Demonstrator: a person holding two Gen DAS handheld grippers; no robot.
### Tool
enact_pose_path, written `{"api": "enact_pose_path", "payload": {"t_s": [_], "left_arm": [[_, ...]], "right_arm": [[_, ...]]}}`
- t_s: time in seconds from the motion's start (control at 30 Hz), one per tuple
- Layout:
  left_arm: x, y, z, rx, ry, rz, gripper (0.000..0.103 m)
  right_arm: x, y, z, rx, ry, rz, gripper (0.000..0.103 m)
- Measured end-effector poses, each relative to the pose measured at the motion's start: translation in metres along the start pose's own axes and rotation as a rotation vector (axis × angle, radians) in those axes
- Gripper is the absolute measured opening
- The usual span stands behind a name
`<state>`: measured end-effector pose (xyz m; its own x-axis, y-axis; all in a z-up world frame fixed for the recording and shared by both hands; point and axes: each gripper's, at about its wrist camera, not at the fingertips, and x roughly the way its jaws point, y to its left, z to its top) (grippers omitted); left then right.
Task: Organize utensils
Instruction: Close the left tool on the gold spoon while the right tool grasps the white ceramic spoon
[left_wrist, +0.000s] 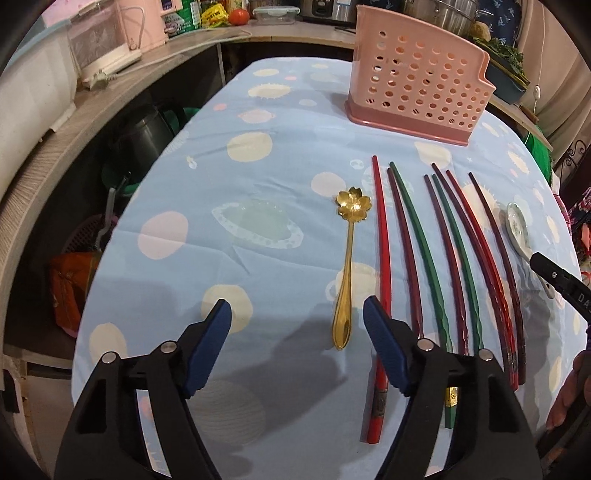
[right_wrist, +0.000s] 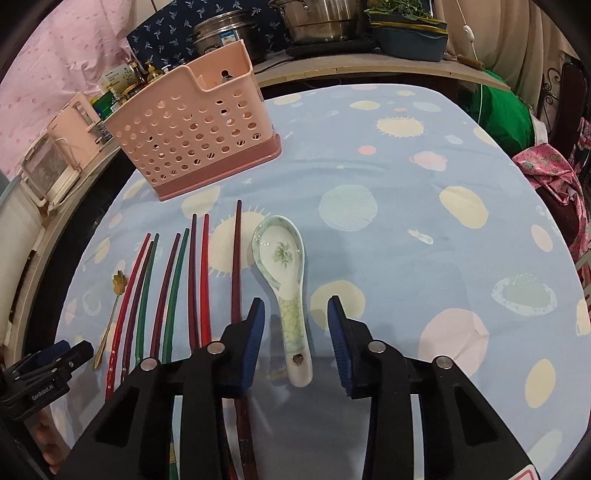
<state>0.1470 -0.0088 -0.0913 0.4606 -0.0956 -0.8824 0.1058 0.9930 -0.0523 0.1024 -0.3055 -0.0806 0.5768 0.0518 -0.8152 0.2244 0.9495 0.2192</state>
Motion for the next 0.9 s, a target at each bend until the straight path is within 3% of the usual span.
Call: {"api": "enact_pose_path", "payload": {"t_s": [0.13, 0.33, 0.53, 0.6, 0.67, 0.9], "left_arm": [[0.009, 0.001, -0.001, -0.009, 0.020, -0.015, 0.064], [0.012, 0.000, -0.002, 0.001, 0.018, -0.011, 0.057], [0.011, -0.003, -0.005, 0.015, -0.006, -0.018, 0.036], [0.010, -0.002, -0.006, 0.016, -0.008, -0.025, 0.018], [0.009, 0.000, -0.005, 0.004, 0.001, -0.052, 0.009], [-0.004, 0.003, -0.007, -0.003, -0.016, -0.060, 0.002]], "right_arm": [[0.007, -0.002, -0.003, 0.010, 0.022, 0.017, 0.018], [0.008, -0.001, -0.005, 0.004, 0.012, 0.019, 0.017], [0.007, -0.002, -0.009, 0.010, 0.006, 0.024, 0.016], [0.006, -0.001, -0.010, 0.012, 0.010, 0.032, 0.013], [0.004, -0.001, -0.011, 0.016, 0.012, 0.036, 0.011], [-0.014, 0.002, -0.016, 0.006, -0.016, 0.031, 0.011]]}}
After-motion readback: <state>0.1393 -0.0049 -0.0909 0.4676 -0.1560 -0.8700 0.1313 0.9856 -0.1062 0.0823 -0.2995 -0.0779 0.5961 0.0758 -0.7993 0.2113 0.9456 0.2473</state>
